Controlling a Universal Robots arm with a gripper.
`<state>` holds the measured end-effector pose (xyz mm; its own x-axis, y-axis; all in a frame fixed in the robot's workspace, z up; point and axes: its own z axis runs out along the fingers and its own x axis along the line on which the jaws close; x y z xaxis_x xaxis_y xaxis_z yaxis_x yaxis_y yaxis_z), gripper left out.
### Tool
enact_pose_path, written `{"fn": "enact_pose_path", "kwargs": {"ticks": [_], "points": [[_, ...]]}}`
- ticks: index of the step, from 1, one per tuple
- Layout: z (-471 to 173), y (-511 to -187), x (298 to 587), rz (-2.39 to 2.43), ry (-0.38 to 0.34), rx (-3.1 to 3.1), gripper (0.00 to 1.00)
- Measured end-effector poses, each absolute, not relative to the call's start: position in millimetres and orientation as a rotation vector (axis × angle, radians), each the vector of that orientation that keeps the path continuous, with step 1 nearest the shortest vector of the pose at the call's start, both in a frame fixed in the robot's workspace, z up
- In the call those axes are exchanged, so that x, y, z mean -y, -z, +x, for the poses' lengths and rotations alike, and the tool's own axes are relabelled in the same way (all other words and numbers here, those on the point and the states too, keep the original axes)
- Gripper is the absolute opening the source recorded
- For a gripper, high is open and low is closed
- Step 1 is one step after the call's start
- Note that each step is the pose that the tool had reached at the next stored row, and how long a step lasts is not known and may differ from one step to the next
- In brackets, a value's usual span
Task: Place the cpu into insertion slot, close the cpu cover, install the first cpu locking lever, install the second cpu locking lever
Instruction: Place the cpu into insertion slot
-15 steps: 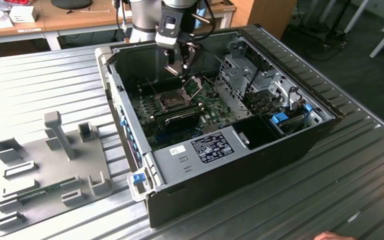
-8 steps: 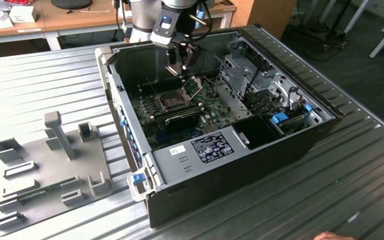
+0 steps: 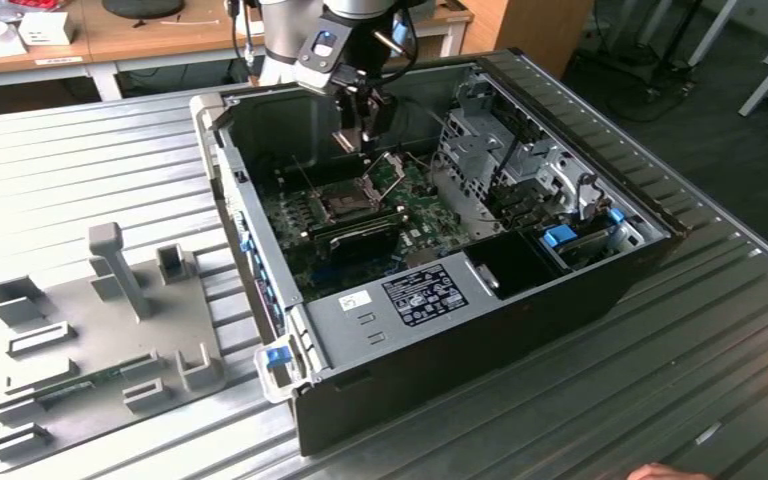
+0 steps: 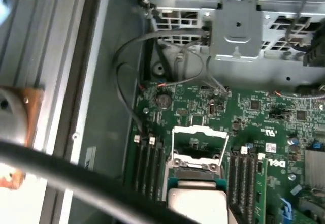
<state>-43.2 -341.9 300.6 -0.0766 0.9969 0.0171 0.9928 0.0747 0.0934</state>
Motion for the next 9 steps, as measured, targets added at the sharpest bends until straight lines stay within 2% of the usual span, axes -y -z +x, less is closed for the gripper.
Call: {"fn": "enact_pose_path", "kwargs": {"ticks": [9], "points": [[-43.3,-300.4,341.9,2.130,-0.123,-2.235,0.54]]}}
